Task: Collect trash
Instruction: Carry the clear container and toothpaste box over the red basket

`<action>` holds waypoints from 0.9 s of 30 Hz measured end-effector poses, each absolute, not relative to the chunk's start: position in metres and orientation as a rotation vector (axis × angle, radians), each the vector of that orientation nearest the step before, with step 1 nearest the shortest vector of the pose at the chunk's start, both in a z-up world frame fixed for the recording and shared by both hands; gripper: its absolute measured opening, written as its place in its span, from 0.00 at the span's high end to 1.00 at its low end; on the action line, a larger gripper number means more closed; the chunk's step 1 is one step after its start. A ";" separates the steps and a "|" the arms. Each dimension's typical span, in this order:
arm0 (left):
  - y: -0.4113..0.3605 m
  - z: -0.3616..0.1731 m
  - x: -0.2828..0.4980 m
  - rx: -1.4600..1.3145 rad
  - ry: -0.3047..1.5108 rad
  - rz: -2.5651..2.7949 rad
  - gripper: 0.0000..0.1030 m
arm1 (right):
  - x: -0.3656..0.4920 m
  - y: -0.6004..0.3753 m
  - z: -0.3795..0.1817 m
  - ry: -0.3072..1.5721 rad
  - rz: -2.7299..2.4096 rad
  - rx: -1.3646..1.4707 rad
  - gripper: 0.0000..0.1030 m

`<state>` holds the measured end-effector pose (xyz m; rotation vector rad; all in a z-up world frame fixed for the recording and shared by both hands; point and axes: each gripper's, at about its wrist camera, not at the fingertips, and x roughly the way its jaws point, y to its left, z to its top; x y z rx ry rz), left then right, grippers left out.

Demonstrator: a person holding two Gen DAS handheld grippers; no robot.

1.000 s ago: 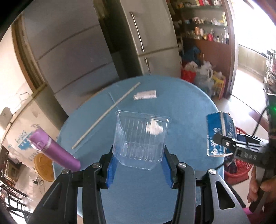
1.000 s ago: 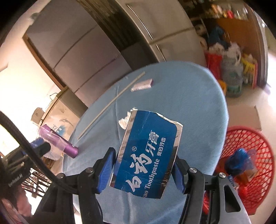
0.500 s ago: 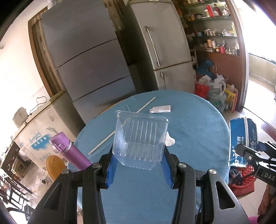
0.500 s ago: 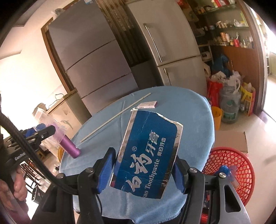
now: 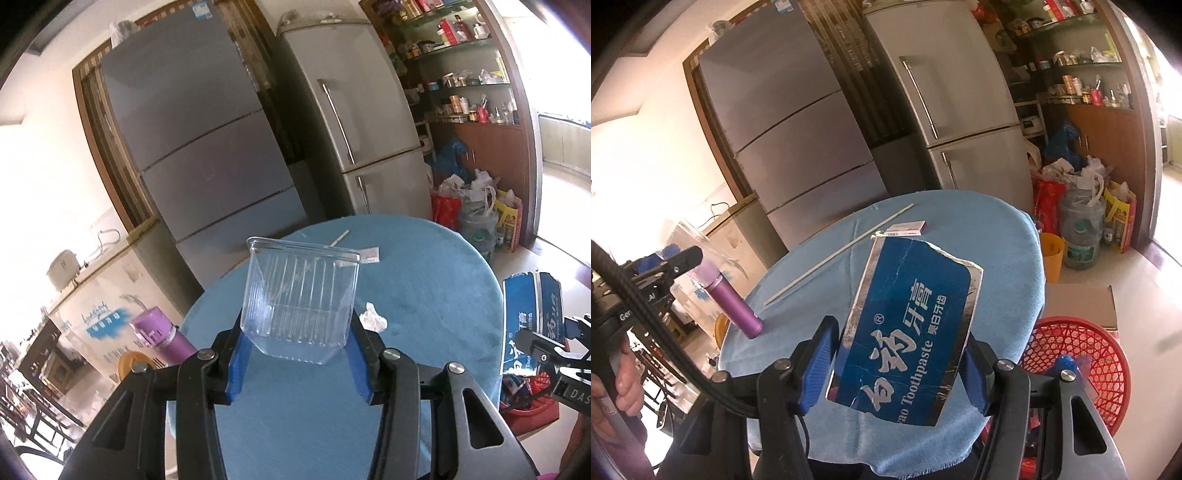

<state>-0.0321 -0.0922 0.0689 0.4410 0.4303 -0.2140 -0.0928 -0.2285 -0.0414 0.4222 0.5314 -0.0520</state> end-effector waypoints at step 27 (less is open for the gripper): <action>-0.145 0.071 -0.067 0.584 0.374 -0.332 0.52 | -0.117 -0.249 -0.030 0.476 -0.096 0.448 0.37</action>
